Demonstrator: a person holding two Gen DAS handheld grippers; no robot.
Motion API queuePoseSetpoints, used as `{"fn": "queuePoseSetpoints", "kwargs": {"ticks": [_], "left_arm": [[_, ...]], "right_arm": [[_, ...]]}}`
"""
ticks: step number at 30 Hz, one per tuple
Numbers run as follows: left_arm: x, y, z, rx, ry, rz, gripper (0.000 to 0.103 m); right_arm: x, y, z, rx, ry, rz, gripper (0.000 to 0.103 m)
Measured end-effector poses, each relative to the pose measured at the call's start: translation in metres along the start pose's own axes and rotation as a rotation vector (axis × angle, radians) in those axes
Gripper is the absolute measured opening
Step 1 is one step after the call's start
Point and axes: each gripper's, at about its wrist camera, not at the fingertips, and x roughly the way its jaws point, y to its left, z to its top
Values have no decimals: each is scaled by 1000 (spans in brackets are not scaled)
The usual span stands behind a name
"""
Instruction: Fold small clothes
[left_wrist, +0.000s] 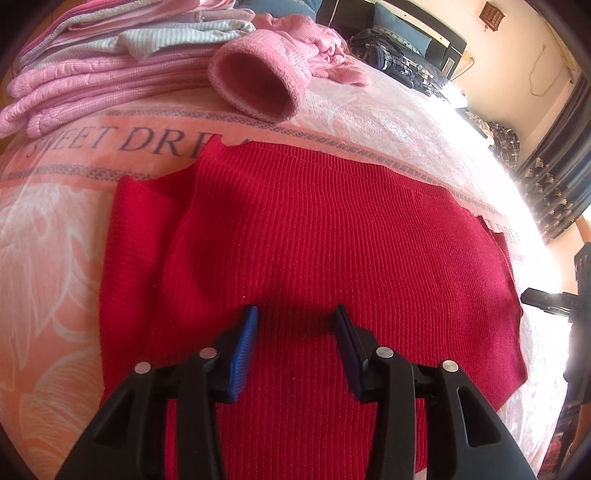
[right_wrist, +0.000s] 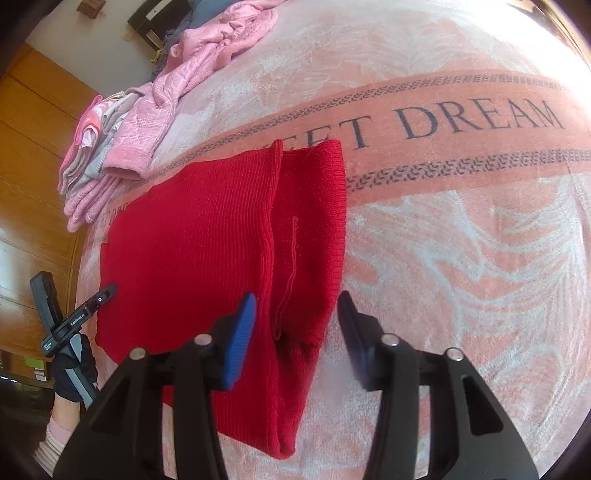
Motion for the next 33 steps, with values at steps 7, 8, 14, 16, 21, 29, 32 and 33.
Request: {"fn": "queuePoseSetpoints", "kwargs": {"ticks": [7, 8, 14, 16, 21, 29, 32, 33], "left_arm": [[-2, -2, -4, 10, -9, -5, 49], [-2, -2, -4, 11, -10, -6, 50], [-3, -1, -6, 17, -15, -11, 50], [-3, -1, -6, 17, -15, -11, 50], [-3, -1, -6, 18, -15, -11, 51], [-3, -6, -6, 33, -21, -4, 54], [-2, -6, -6, 33, -21, -4, 55], [-2, -6, -7, 33, -21, -5, 55]], "right_arm": [[-8, -25, -31, 30, 46, 62, 61], [-6, -29, -34, 35, 52, 72, 61], [6, -32, -40, 32, 68, 116, 62], [9, -27, -38, 19, 71, 131, 62], [22, -13, -30, -8, 83, 164, 61], [47, -2, -6, 41, 69, 273, 57], [52, 5, 1, 34, 79, 291, 37], [55, 7, 2, 32, 87, 302, 31]]}}
